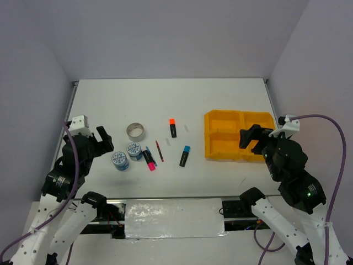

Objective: Sort the stationery into containers
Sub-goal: Pick up the pen from the center of the board.

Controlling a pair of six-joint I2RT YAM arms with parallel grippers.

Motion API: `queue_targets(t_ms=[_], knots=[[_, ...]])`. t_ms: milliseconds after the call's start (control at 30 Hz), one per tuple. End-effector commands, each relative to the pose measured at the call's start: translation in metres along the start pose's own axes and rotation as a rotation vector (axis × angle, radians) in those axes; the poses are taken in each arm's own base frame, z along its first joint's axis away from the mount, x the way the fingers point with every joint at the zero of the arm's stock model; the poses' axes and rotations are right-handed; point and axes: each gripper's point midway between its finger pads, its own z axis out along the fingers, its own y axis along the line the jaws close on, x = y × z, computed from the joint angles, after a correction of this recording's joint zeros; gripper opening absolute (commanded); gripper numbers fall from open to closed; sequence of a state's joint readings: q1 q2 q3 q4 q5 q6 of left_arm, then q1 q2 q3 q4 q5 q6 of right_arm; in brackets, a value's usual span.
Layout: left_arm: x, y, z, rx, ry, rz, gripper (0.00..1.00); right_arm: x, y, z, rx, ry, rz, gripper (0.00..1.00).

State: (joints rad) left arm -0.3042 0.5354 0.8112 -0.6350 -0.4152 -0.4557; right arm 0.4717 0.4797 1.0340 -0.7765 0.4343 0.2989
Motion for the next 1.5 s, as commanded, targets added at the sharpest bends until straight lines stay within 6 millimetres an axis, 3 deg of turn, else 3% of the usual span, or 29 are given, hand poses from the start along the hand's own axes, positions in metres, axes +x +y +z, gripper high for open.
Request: queue_targets(t_ms=[0,67,267,367,500,600,633,700,733,867,967,1067,1133,1233,1267,1367,1467], knots=[[-0.014,-0.002,-0.001,-0.004,-0.039,-0.03,0.99,-0.016,-0.002,-0.002,0.026,-0.043,0.035,1.0],[-0.013,0.0,0.0,-0.017,-0.036,-0.033,0.99,-0.019,-0.003,-0.003,0.032,-0.056,0.055,1.0],[-0.014,0.014,0.001,-0.106,-0.028,-0.07,0.99,-0.021,0.025,-0.003,-0.12,-0.067,0.083,1.0],[-0.016,0.023,0.0,-0.166,-0.04,-0.13,0.99,-0.027,0.05,-0.003,-0.246,-0.092,0.107,1.0],[-0.022,0.028,-0.004,-0.199,-0.051,-0.212,0.99,-0.02,0.084,0.006,-0.394,-0.039,0.102,1.0],[-0.02,0.026,-0.003,-0.181,-0.019,-0.236,0.99,0.002,0.092,0.035,-0.336,0.105,0.097,1.0],[-0.019,0.028,-0.001,-0.185,-0.016,-0.232,0.99,0.022,0.09,0.056,-0.259,0.183,0.073,1.0],[-0.016,0.027,0.003,-0.185,-0.001,-0.212,0.99,0.043,0.089,0.071,-0.172,0.268,0.047,1.0],[-0.016,0.028,0.003,-0.189,0.004,-0.2,0.99,0.064,0.092,0.084,-0.118,0.318,0.0,1.0],[-0.019,0.026,0.001,-0.158,-0.028,-0.186,0.99,0.108,0.113,0.107,-0.07,0.395,-0.035,1.0],[-0.019,0.019,0.0,-0.097,-0.044,-0.171,0.99,0.129,0.136,0.112,-0.136,0.44,-0.019,1.0],[-0.018,0.013,-0.001,-0.056,-0.043,-0.152,0.99,0.163,0.145,0.117,-0.071,0.491,-0.011,1.0],[-0.016,0.008,0.001,-0.032,-0.029,-0.131,0.99,0.174,0.148,0.118,-0.037,0.488,-0.021,1.0],[-0.014,-0.003,0.004,0.03,-0.003,-0.104,0.99,0.193,0.17,0.116,-0.07,0.484,-0.066,0.99],[-0.014,-0.006,0.004,0.043,-0.001,-0.1,0.99,0.21,0.187,0.11,-0.15,0.538,-0.099,0.98],[-0.015,-0.008,0.001,0.061,-0.01,-0.095,0.99,0.24,0.222,0.111,-0.302,0.627,-0.177,0.86],[-0.016,-0.009,-0.001,0.079,-0.028,-0.091,0.99,0.268,0.243,0.116,-0.36,0.708,-0.277,0.73]])
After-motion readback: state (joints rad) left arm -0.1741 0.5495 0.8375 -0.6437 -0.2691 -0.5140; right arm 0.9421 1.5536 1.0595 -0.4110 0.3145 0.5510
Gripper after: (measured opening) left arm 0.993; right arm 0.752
